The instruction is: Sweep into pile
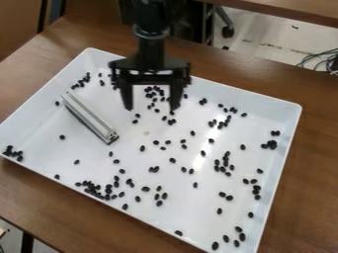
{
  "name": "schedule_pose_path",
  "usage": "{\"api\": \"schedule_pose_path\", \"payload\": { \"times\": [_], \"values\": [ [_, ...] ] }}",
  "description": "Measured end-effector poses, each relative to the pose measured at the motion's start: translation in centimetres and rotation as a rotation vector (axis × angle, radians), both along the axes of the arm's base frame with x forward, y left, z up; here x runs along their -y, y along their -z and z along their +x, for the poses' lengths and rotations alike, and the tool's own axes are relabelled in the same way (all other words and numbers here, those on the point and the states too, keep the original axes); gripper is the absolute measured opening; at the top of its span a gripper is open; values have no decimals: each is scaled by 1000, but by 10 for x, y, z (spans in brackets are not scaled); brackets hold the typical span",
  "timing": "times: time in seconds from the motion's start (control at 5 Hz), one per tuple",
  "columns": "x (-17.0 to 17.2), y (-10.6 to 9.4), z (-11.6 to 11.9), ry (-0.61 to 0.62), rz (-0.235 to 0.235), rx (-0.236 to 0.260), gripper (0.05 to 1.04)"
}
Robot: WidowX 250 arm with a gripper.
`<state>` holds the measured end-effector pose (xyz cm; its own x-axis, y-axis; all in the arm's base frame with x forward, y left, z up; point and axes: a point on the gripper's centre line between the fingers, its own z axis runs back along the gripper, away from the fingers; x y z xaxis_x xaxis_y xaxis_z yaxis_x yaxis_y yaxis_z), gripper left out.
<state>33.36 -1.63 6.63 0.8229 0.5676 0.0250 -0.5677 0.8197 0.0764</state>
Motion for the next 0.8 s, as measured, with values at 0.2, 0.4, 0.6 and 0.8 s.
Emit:
{"api": "schedule_pose_path", "payload": {
  "times": [0.2,0.4,0.6,0.8],
  "values": [
    [-45,-1,0,-242,68,21,999],
    [-79,2,-1,-451,73,24,999],
    [-102,4,-3,-530,62,36,999],
    [-109,29,-5,-529,22,-14,999]
  ]
}}
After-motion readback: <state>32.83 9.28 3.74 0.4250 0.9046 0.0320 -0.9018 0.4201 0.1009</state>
